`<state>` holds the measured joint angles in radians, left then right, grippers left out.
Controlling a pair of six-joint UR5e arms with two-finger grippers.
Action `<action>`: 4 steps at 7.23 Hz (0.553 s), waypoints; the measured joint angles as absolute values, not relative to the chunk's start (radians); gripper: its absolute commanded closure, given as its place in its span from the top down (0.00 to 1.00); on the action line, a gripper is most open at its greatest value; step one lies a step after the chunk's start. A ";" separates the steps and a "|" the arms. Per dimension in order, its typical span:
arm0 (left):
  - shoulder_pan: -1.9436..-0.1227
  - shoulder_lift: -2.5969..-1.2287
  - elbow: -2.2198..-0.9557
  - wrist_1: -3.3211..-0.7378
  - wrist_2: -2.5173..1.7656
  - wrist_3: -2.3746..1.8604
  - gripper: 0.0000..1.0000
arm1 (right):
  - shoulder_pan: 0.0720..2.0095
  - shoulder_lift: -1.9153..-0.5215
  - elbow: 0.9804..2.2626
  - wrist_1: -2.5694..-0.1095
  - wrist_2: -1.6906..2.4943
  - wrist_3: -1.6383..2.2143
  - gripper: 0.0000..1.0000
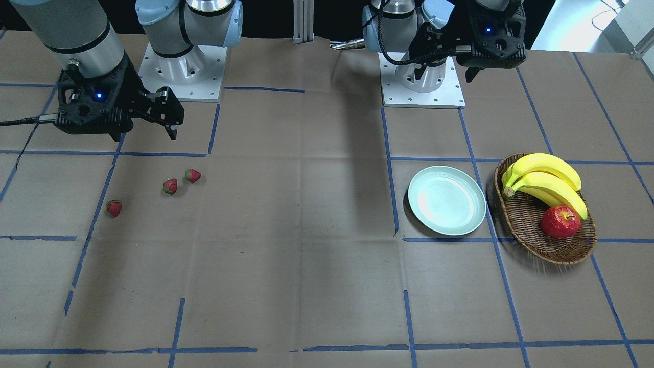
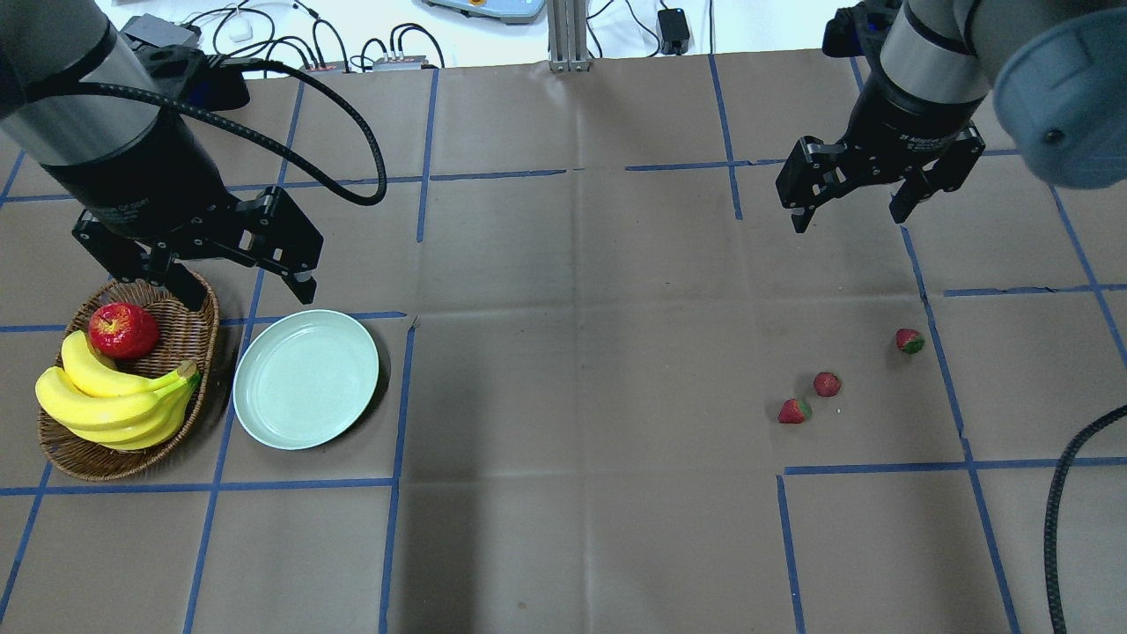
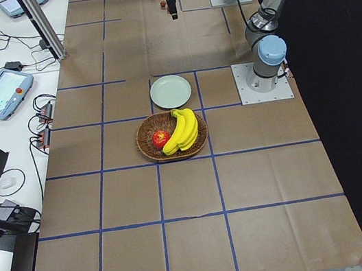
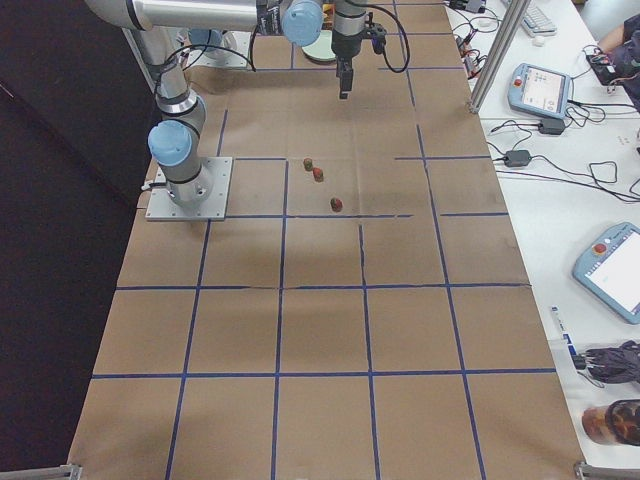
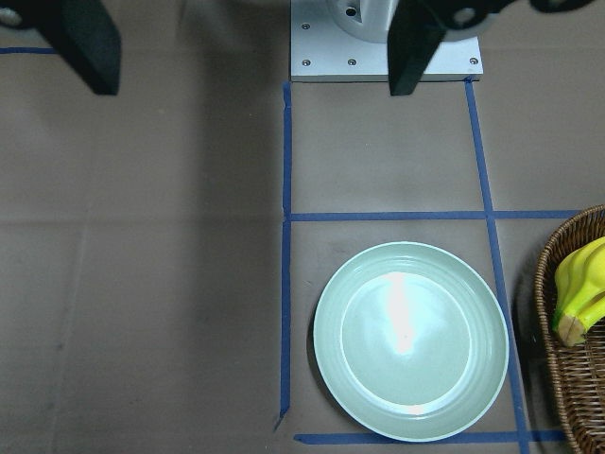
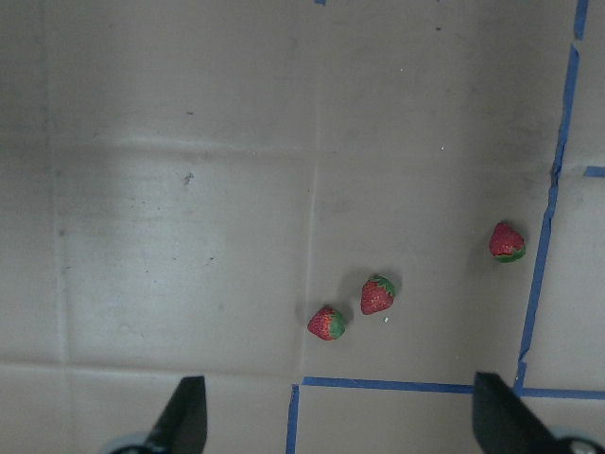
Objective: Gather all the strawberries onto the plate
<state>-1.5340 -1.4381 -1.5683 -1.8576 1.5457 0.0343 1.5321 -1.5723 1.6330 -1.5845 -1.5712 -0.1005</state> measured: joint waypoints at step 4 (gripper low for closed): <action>-1.534 -1.441 -1.569 -1.859 1.550 0.039 1.00 | 1.467 -1.696 1.825 -1.620 -1.568 -0.110 1.00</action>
<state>-1.5340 -1.4410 -1.5692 -1.8590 1.5500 0.0393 1.4666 -1.6956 1.8246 -1.6199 -1.5678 -0.1095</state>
